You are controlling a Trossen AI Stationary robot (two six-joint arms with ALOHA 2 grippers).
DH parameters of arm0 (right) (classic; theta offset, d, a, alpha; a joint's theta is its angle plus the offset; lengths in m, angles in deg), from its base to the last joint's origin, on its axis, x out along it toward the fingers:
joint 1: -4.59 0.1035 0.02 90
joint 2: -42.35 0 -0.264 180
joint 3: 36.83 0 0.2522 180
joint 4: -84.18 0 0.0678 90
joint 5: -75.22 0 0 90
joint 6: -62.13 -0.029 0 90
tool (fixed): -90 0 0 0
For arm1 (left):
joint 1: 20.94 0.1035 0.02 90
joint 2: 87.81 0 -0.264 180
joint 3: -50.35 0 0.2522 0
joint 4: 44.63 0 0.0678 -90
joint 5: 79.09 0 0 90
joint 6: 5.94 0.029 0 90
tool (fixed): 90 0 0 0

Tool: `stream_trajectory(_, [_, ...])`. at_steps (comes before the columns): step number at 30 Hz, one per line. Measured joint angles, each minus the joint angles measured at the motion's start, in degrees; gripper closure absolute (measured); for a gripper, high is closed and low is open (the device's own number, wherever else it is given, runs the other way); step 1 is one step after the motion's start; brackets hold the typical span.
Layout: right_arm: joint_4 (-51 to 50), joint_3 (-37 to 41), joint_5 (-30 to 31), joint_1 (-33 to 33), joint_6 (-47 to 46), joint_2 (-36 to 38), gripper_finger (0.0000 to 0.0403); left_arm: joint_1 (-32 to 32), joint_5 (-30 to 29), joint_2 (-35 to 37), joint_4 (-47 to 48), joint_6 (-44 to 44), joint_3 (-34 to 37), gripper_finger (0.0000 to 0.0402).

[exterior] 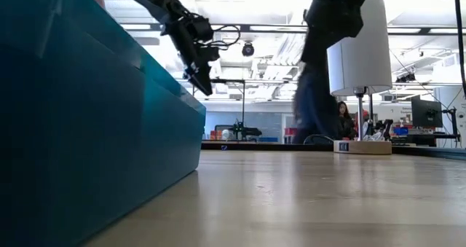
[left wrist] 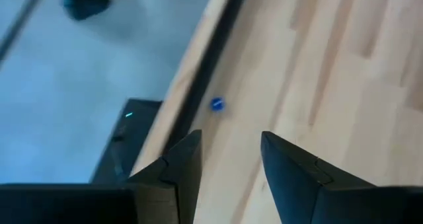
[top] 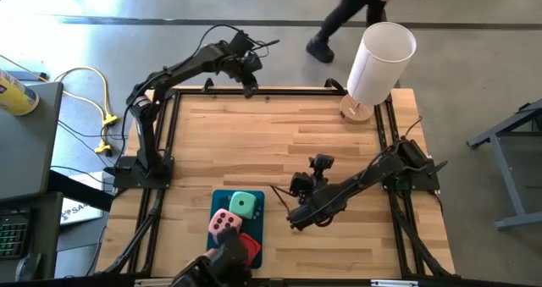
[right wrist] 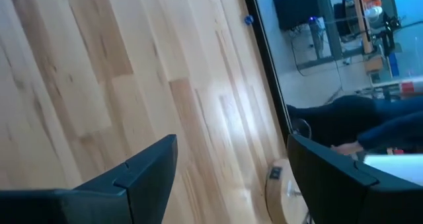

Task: Pick & Place Dice
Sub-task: Put the small blue die into the blue bin

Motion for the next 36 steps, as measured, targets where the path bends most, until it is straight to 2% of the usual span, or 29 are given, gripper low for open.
stream_trajectory(2, [-3.11, -0.02, -0.41, 0.42, -3.42, 0.0, 0.0126, -0.74, 0.79, -2.04, 0.05, -1.35, -1.06, 0.0254])
stream_trajectory(4, [-4.62, 0.0, -0.42, 0.9, -6.82, 0.0, 0.0126, -1.21, -1.77, -5.15, 0.63, -3.12, -2.64, 0.0254])
stream_trajectory(6, [-4.35, 0.0, -0.65, 1.6, -6.83, 0.01, 0.0126, -1.85, -3.37, -8.16, 0.69, -5.23, -4.55, 0.0254])
stream_trajectory(9, [-4.55, 0.0, -0.83, 2.78, -7.94, 0.45, 0.0126, -2.47, -1.84, -12.08, 0.77, -8.23, -8.63, 0.0254])
stream_trajectory(11, [-4.57, 0.0, -0.86, 3.41, -8.68, 0.48, 0.0126, -3.25, -2.85, -14.64, 1.29, -10.4, -11.56, 0.0254])
stream_trajectory(17, [-4.59, 0.0, -0.47, 5.09, -8.8, 0.87, 0.0126, -4.93, -4.01, -19.62, 3.19, -19.26, -17.15, 0.0254])
stream_trajectory(22, [-4.62, 0.0, -0.55, 6.31, -9.07, 2.61, 0.0126, -5.93, -7.14, -20.77, 4.47, -25.19, -17.29, 0.0254])
stream_trajectory(27, [-4.63, 0.0, -0.61, 9.02, -12.09, 6.38, 0.0126, -5.71, -10.68, -20.66, 5.98, -37.42, -17.29, 0.0254])
stream_trajectory(32, [-4.33, 0.0, 2.07, 11.76, -13.27, 9.82, 0.0126, -5.56, -11.94, -21.04, 5.52, -48.57, -17.29, 0.0254])
stream_trajectory(36, [-3.82, 0.0, 2.21, 12.89, -15.67, 11.98, 0.0126, -6.93, -11.83, -22.98, 3.98, -52.16, -17.29, 0.0254])
